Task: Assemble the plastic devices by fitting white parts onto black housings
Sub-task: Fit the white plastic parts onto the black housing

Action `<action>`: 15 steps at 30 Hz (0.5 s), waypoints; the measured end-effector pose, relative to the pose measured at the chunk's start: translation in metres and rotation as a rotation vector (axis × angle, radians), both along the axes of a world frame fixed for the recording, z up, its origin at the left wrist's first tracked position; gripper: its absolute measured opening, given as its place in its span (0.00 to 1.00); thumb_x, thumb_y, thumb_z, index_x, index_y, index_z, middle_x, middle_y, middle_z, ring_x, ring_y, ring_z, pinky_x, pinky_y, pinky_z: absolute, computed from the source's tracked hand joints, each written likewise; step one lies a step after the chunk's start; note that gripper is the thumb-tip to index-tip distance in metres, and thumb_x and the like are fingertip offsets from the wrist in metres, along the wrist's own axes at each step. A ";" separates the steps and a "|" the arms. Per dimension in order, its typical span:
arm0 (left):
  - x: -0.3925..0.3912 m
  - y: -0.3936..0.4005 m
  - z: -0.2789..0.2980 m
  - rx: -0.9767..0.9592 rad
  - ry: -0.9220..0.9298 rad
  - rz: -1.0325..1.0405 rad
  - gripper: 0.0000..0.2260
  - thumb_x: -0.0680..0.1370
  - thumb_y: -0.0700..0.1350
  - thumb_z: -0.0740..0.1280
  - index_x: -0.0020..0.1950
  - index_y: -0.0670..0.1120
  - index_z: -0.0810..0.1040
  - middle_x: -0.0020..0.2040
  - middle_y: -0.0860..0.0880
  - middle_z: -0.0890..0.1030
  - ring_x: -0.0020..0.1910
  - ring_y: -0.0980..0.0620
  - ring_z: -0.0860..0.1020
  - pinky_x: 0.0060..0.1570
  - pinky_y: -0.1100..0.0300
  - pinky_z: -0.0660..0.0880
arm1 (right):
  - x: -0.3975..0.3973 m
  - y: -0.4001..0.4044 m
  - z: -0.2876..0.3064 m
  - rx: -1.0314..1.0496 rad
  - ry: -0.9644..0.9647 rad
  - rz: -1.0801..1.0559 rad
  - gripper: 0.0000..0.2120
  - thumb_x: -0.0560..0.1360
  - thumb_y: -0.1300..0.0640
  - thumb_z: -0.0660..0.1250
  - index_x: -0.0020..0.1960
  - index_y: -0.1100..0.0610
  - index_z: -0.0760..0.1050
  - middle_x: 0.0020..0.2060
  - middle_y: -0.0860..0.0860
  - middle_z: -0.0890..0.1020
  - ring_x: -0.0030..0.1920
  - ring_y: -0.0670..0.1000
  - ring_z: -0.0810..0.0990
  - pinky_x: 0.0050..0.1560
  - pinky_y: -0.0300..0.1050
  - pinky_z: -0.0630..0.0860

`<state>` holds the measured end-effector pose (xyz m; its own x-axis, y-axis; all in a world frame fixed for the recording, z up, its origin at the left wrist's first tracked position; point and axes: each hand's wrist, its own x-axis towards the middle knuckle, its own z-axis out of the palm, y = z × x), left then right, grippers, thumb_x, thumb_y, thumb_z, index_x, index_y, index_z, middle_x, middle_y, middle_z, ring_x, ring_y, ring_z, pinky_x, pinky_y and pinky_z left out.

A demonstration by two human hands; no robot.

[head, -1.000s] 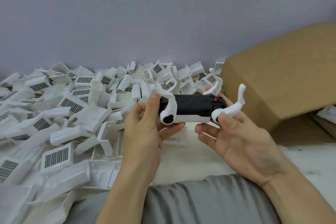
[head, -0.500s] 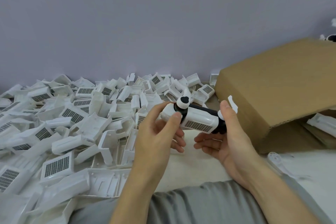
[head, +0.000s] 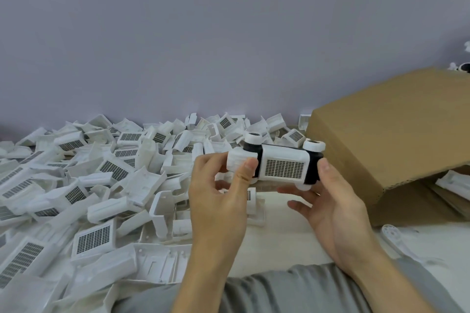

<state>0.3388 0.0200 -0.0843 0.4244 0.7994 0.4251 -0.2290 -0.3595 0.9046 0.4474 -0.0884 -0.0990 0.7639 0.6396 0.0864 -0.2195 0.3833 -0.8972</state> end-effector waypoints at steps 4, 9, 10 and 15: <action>0.000 -0.002 0.001 -0.018 0.002 -0.034 0.12 0.72 0.60 0.69 0.38 0.52 0.77 0.36 0.57 0.81 0.36 0.60 0.77 0.37 0.69 0.71 | 0.000 -0.001 0.000 -0.035 -0.102 -0.064 0.20 0.70 0.42 0.66 0.56 0.51 0.81 0.45 0.56 0.85 0.39 0.53 0.82 0.35 0.42 0.75; 0.003 -0.006 0.004 -0.087 -0.089 -0.073 0.17 0.69 0.59 0.69 0.39 0.45 0.76 0.31 0.57 0.81 0.30 0.63 0.78 0.31 0.74 0.70 | 0.004 -0.001 -0.004 -0.139 -0.197 -0.145 0.29 0.69 0.31 0.70 0.42 0.60 0.81 0.31 0.55 0.79 0.28 0.49 0.73 0.29 0.42 0.69; 0.003 -0.006 0.004 -0.093 -0.098 -0.078 0.18 0.69 0.59 0.69 0.39 0.44 0.76 0.31 0.57 0.81 0.30 0.63 0.78 0.30 0.74 0.70 | 0.004 -0.001 -0.005 -0.147 -0.217 -0.153 0.31 0.66 0.29 0.69 0.41 0.59 0.81 0.30 0.54 0.78 0.27 0.49 0.72 0.28 0.40 0.68; 0.003 -0.004 -0.001 -0.110 -0.063 -0.111 0.21 0.69 0.61 0.69 0.47 0.44 0.79 0.43 0.51 0.87 0.43 0.54 0.85 0.40 0.65 0.79 | 0.006 -0.002 -0.007 -0.131 -0.241 -0.136 0.35 0.61 0.25 0.70 0.39 0.58 0.80 0.29 0.53 0.77 0.27 0.48 0.71 0.27 0.40 0.67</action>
